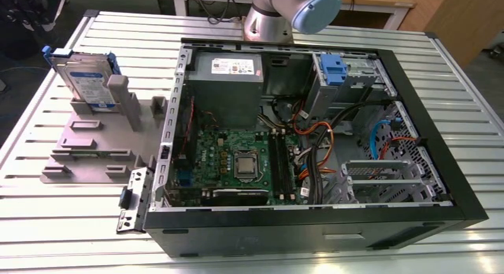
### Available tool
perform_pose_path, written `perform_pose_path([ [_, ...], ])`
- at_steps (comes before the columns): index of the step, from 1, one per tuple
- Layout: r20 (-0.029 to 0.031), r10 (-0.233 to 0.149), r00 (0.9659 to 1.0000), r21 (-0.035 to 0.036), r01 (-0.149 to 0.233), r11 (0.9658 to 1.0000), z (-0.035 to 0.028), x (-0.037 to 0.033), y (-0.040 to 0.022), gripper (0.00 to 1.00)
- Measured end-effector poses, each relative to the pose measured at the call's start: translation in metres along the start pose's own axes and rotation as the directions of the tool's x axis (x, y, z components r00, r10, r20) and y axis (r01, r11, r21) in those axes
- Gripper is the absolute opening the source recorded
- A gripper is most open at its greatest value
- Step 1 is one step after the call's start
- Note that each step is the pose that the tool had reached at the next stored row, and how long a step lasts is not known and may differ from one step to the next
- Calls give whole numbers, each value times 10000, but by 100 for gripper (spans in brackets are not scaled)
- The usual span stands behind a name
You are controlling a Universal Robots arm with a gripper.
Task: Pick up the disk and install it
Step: 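Pick up the disk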
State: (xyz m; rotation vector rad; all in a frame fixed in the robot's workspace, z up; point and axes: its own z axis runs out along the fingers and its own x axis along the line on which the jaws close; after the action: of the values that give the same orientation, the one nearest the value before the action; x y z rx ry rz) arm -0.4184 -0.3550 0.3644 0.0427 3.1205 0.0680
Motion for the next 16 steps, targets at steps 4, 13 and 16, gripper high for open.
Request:
perform_pose_path([
  [4, 0, -7, 10000, 0, 7, 10000, 0, 0, 0, 11],
  [13, -23, -508, 9987, -11, 508, 9987, 0, 1, 0, 11],
  [16, -41, -973, 9952, -22, 973, 9953, 1, 0, 0, 11],
])
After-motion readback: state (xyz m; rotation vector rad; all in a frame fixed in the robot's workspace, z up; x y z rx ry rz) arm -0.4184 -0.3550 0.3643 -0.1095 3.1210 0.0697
